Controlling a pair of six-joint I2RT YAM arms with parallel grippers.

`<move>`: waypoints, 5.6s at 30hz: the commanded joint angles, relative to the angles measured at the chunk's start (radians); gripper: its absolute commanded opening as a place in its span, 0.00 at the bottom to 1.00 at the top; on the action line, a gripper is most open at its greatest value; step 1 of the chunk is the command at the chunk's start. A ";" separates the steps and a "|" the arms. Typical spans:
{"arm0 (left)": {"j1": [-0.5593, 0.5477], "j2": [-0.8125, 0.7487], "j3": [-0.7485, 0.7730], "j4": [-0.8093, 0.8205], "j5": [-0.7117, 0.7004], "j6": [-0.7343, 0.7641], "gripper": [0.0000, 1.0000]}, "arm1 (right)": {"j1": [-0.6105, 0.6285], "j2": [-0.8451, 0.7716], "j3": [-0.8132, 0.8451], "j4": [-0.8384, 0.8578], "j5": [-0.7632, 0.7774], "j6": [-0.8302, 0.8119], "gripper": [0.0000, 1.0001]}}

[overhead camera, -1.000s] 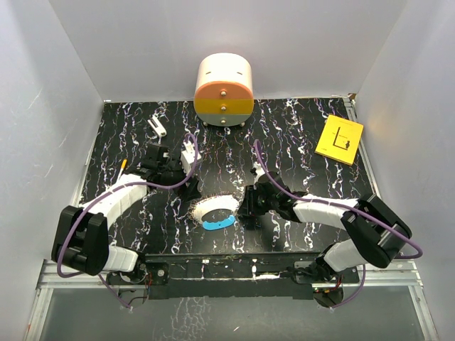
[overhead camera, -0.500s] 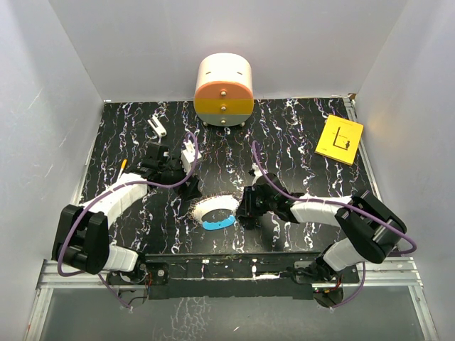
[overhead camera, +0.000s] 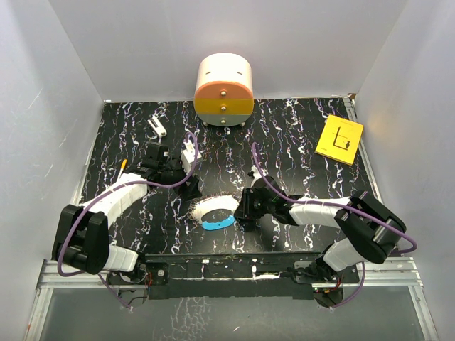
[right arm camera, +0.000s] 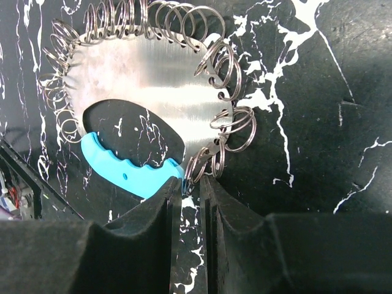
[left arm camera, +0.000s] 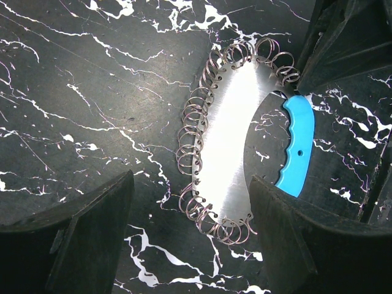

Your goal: Put the keys on the keyring

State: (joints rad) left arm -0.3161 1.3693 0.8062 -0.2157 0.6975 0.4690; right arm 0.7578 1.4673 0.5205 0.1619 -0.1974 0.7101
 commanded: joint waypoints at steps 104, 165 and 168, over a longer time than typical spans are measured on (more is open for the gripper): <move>-0.164 0.107 0.205 -0.227 0.628 -0.008 0.44 | 0.008 -0.304 0.191 0.028 -0.397 -0.156 0.08; -0.197 0.337 0.429 -1.199 0.776 0.958 0.29 | 0.009 -0.291 0.186 0.046 -0.408 -0.150 0.08; -0.197 0.338 0.432 -1.199 0.776 0.957 0.33 | 0.009 -0.290 0.194 0.038 -0.401 -0.153 0.08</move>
State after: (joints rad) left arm -0.4931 1.7592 1.2377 -1.3472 1.4071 1.3945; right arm 0.7807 1.1862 0.6529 0.1226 -0.6720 0.5781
